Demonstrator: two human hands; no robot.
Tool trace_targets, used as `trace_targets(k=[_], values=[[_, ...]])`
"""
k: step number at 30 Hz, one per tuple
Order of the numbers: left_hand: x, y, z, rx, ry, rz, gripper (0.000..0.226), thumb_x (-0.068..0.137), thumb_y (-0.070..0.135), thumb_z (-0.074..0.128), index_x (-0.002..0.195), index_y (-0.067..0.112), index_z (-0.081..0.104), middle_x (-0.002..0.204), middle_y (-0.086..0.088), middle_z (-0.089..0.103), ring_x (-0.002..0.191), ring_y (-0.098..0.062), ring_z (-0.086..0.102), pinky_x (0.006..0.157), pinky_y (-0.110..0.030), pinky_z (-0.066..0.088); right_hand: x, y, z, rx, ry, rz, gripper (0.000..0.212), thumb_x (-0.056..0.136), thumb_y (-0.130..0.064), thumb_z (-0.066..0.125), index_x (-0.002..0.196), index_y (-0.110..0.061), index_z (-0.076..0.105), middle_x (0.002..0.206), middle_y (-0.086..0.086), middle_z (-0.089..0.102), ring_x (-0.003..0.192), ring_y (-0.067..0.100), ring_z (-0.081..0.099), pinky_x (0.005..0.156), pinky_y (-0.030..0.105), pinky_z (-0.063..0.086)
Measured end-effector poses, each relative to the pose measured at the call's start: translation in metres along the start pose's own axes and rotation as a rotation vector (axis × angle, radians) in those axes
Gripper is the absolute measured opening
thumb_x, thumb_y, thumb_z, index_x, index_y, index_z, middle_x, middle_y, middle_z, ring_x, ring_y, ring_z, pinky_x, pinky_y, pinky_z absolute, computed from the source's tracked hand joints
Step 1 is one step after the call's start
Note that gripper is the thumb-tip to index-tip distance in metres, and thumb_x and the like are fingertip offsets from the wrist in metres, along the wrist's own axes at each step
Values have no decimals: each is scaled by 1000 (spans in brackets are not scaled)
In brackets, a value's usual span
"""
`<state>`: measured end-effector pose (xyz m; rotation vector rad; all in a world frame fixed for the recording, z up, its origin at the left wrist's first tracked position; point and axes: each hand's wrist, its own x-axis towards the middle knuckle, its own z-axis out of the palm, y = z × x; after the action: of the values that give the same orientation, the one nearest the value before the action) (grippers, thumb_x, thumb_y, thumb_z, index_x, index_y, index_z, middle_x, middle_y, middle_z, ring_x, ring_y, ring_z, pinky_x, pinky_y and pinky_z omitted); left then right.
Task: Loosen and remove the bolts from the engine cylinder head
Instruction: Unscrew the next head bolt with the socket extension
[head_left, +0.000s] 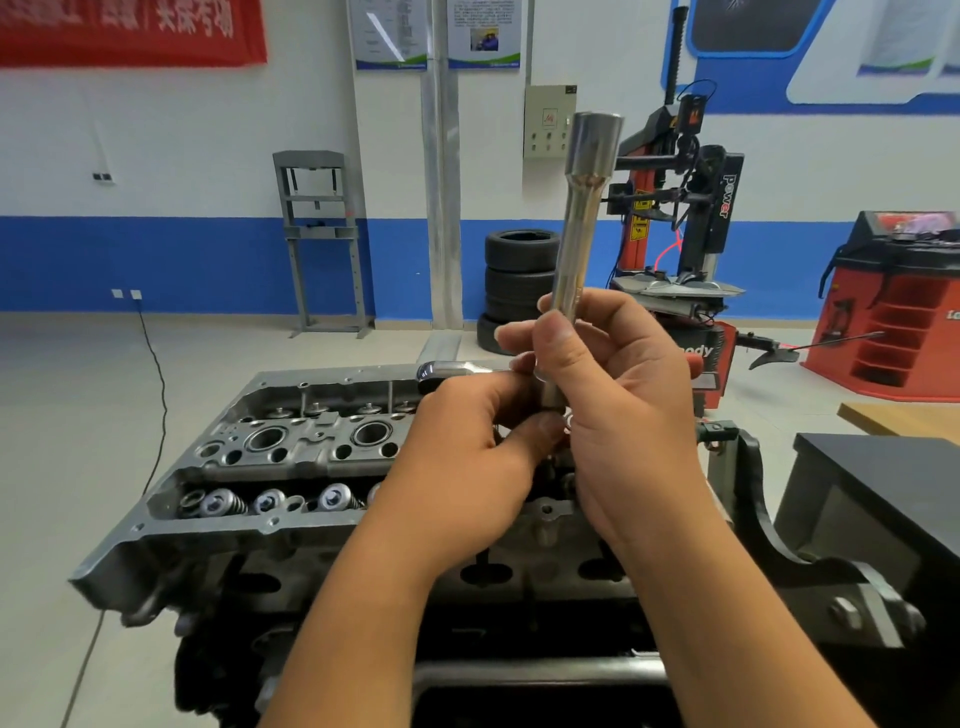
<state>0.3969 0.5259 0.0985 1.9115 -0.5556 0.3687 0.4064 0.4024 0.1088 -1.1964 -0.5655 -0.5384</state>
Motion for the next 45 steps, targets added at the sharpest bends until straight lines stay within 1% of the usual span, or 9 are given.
trace_targets(k=[6,11,16,23,26,31,35,40,45], values=[[0,-1,6,102,147,14,13,90,37,78,102,35,76,89,19,76,84,0,71,77,-40,61,1,-1,-1,16,41,41,12,86,-28,78,95,-22,75,89,7,78,81,15,73,72,26,59],[-1,-1,0,30,-7,19,19,102,22,65,107,37,76,87,25,74,77,7,67,66,-11,49,1,-1,-3,5,65,14,5,86,-28,79,88,-24,80,82,2,74,80,10,69,70,18,54],[-1,-1,3,47,138,5,12,89,24,81,92,34,76,86,20,76,80,1,70,74,-28,58,2,-1,-2,48,27,94,16,91,-29,70,103,-19,75,91,10,78,83,17,73,71,26,58],[-1,0,-2,-6,-6,29,24,101,17,67,97,39,75,88,24,75,77,5,68,66,-14,49,2,1,-3,-34,51,27,16,90,-30,75,94,-15,75,88,7,73,78,13,67,71,24,56],[-1,0,-1,21,76,28,24,95,17,75,91,41,74,88,24,76,85,3,71,75,-23,54,3,0,-3,-13,0,86,18,96,-32,67,91,-20,79,90,13,73,79,16,67,71,27,58],[-1,-2,3,57,133,26,12,88,30,82,92,37,75,86,25,75,78,5,69,66,-16,54,1,-2,0,23,27,91,34,73,-42,80,93,-16,70,86,8,78,84,21,76,78,42,64],[0,-1,0,19,-5,4,21,99,19,70,103,39,75,96,26,76,87,7,69,76,-20,53,2,-3,-1,20,26,122,24,89,-40,72,94,-17,70,92,10,78,82,20,72,76,38,60],[-1,-2,6,98,172,27,18,83,31,86,83,41,71,83,27,73,77,7,68,67,-17,53,3,-4,1,33,12,131,20,85,-39,75,91,-20,70,90,8,78,83,20,73,75,42,61],[-1,-4,-1,22,-19,40,14,100,25,69,99,37,76,83,23,74,72,3,67,65,-15,49,0,-6,2,36,-3,76,34,81,-43,73,96,-15,64,87,9,78,82,19,75,73,32,61]])
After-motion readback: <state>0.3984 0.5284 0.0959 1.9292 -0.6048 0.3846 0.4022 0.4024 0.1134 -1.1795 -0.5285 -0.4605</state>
